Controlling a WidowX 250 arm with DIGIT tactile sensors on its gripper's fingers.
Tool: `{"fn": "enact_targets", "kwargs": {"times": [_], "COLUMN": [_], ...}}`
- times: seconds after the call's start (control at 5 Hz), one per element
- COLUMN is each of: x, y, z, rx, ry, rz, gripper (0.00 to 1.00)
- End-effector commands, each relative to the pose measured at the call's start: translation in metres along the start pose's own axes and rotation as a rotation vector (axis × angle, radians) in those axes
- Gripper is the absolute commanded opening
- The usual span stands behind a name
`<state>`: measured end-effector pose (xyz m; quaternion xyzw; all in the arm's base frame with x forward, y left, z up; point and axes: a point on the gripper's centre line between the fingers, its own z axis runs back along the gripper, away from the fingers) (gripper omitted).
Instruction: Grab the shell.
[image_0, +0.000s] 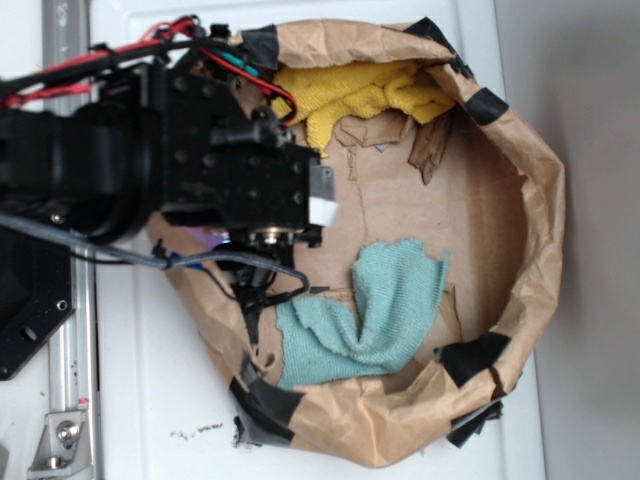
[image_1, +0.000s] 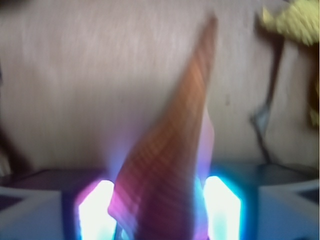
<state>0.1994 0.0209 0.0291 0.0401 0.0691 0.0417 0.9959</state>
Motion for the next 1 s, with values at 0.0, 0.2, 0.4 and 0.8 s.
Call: {"fn": "enact_targets", "kwargs": {"times": [0.0,0.2,0.4,0.8], "x": [0.021,0.024,0.023,0.018], "y": [0.012,-0.003,-0.004,0.002], "z": [0.113,0.166,0.169,0.163], "rx": [-0.185,-0.191,-0.173,-0.17], "ry": [-0.3,-0.352,-0.369,-0.34], "rz": [0.092,0.096,0.105,0.114], "gripper": [0.0,0.0,0.0,0.0]}}
